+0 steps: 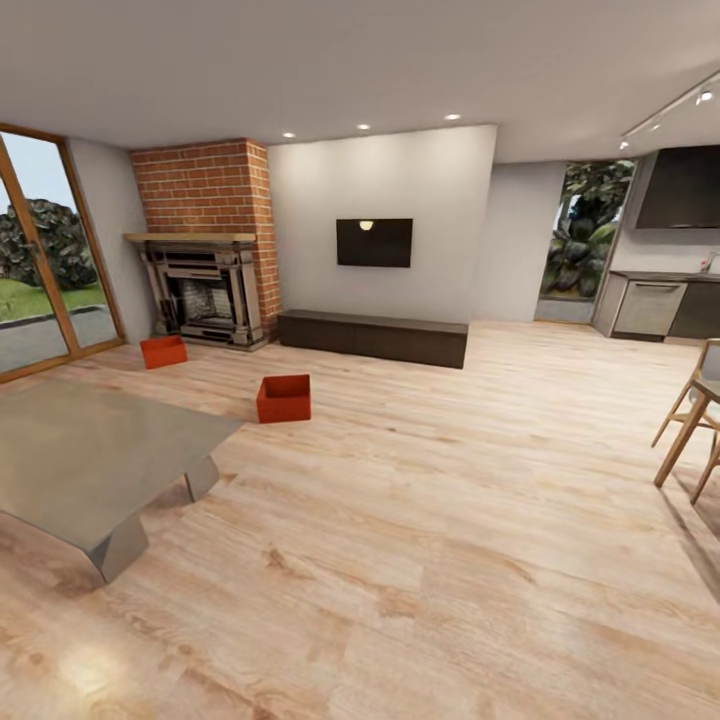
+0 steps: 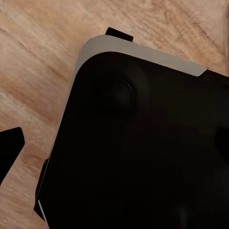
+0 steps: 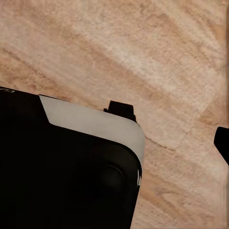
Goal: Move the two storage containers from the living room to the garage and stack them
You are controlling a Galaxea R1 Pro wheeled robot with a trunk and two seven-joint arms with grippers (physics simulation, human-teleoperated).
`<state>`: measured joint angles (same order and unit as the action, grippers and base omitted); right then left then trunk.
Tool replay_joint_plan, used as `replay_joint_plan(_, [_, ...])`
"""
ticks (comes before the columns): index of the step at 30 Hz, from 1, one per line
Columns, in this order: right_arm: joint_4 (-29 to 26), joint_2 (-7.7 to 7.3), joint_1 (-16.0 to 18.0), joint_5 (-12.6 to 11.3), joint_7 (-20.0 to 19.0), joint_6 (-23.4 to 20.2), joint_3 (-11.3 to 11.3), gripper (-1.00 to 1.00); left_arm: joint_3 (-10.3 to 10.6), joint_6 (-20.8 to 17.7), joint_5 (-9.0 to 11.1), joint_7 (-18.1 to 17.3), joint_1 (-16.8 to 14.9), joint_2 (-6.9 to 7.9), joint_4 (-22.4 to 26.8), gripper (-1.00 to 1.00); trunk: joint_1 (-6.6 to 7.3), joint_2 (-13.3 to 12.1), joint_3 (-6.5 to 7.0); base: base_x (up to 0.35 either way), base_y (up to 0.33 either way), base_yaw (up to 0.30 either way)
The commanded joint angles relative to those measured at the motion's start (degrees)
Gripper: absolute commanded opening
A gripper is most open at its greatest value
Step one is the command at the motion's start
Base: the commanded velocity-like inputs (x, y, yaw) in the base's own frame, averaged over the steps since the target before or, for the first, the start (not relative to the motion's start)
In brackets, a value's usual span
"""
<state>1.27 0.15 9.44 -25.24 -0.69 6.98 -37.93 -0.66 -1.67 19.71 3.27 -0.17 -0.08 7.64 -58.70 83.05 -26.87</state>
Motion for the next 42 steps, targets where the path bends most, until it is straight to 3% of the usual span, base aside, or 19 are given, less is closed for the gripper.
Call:
replay_joint_plan(1, [0.1,0.02,0.1,-0.5,-0.1,0.3,-0.5,1.00,0.0,-0.2,0.2,0.2,0.0,-0.01,0.1,1.00,-0.03,0.0,-0.06,0.321,0.000,0.000])
replay_joint_plan(42, [0.1,0.02,0.1,-0.5,-0.1,0.2,-0.5,1.00,-0.1,-0.2,0.2,0.2,0.0,-0.01,0.1,1.00,-0.03,0.0,-0.06,0.321,0.000,0.000])
